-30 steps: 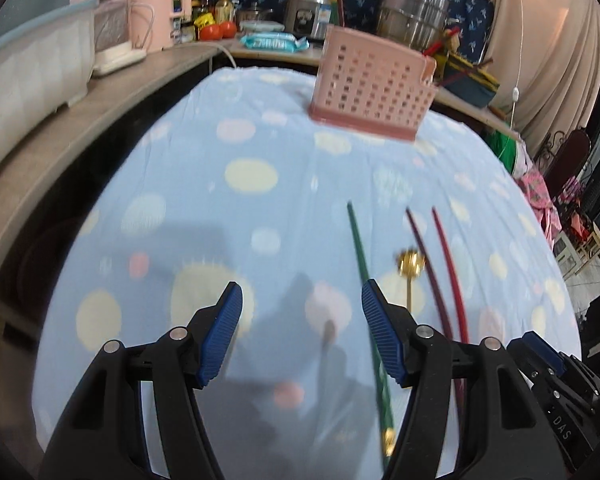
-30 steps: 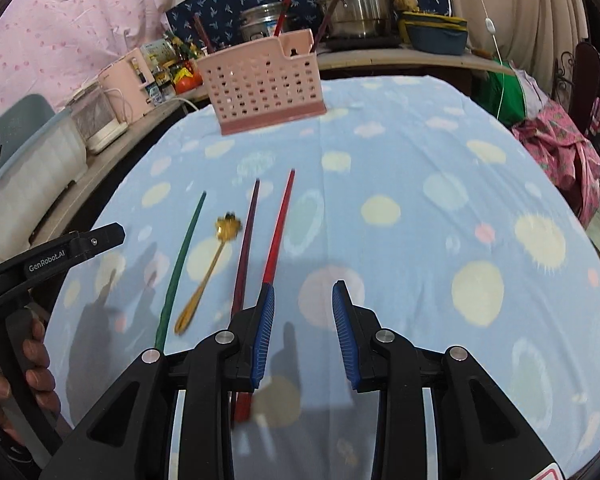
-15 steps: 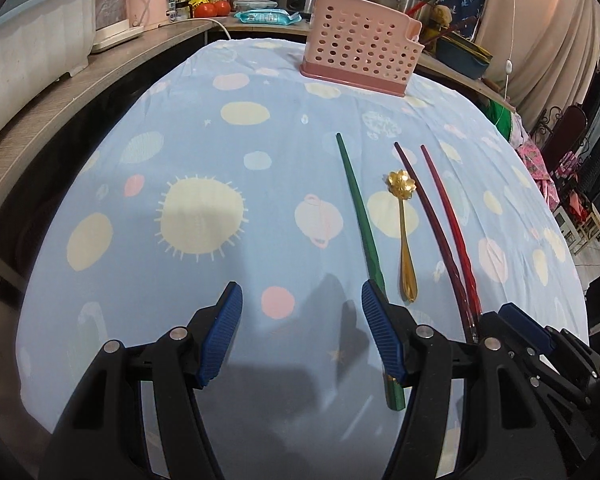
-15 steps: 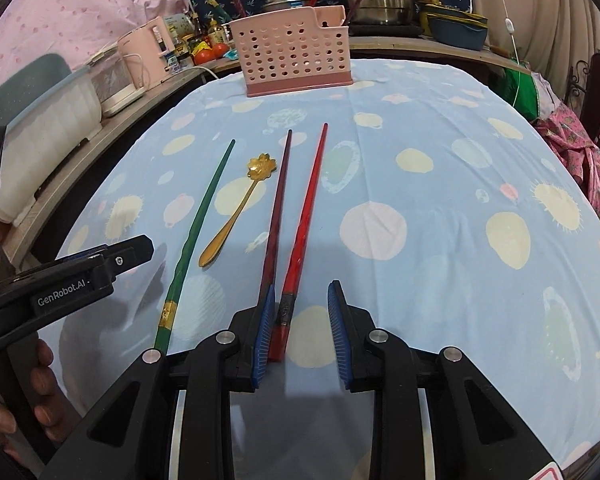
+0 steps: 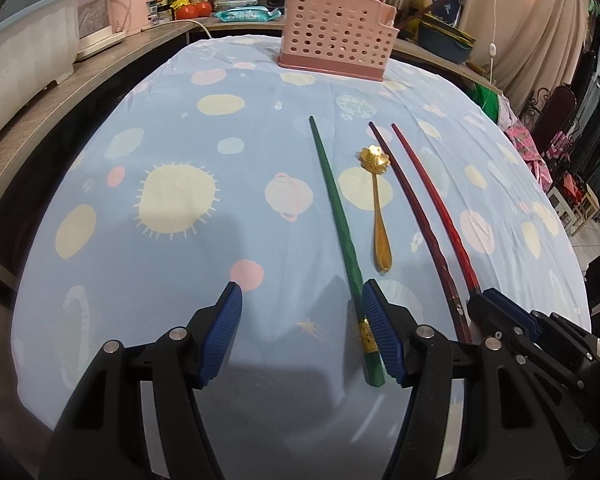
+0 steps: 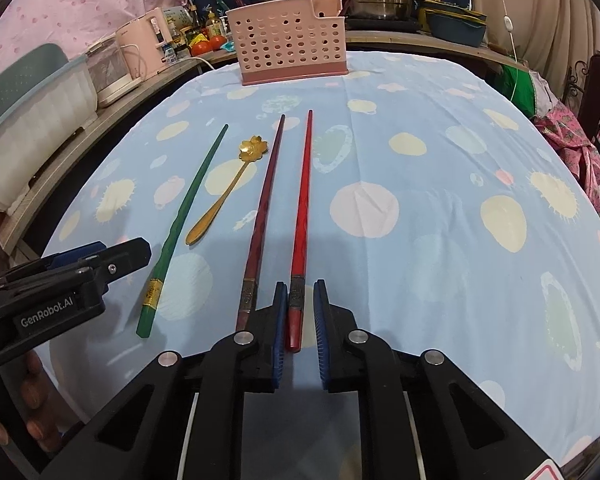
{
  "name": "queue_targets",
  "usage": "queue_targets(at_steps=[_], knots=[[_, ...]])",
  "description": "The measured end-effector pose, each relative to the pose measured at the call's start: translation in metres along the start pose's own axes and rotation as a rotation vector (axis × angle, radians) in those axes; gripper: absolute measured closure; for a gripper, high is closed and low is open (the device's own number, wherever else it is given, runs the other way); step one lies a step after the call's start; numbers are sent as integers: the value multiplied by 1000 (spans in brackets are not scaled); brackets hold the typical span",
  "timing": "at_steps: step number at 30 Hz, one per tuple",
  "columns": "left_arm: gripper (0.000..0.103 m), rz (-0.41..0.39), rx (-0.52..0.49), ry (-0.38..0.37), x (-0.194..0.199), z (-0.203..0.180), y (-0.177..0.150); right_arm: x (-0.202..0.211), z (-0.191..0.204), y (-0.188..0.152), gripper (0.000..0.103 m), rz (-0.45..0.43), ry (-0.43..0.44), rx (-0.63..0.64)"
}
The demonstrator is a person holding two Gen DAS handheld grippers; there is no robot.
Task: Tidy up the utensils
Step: 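Grasp the green chopstick with the left gripper while the right gripper grasps a red chopstick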
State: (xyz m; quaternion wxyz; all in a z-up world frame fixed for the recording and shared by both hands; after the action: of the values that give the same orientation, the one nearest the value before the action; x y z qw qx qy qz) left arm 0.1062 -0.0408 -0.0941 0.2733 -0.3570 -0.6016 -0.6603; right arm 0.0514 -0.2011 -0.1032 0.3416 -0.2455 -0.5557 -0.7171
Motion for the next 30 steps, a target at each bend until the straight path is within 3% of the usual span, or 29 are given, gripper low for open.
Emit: queue_targets(at_steps=[13,30], knots=[[45,8,-47,-13,1,-11,-13,5,-5,-6,94,-6,1,-14],[94,-3,-65,-56,3,-15,-18,6,-5,-7,95,-7,3,-15]])
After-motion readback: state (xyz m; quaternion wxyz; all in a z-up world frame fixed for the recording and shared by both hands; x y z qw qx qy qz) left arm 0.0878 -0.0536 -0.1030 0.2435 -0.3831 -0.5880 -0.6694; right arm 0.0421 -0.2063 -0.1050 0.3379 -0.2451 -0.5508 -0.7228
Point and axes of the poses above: each gripper's, at about its wrist camera, not at the fingertips, and x roughly against the way its jaws point, z to its left, y to its top, the point moved 4 cm from there along -x, roughly the way its jaws point, and after that the axes turned 10 degrees about y, right-handed, at the moved point
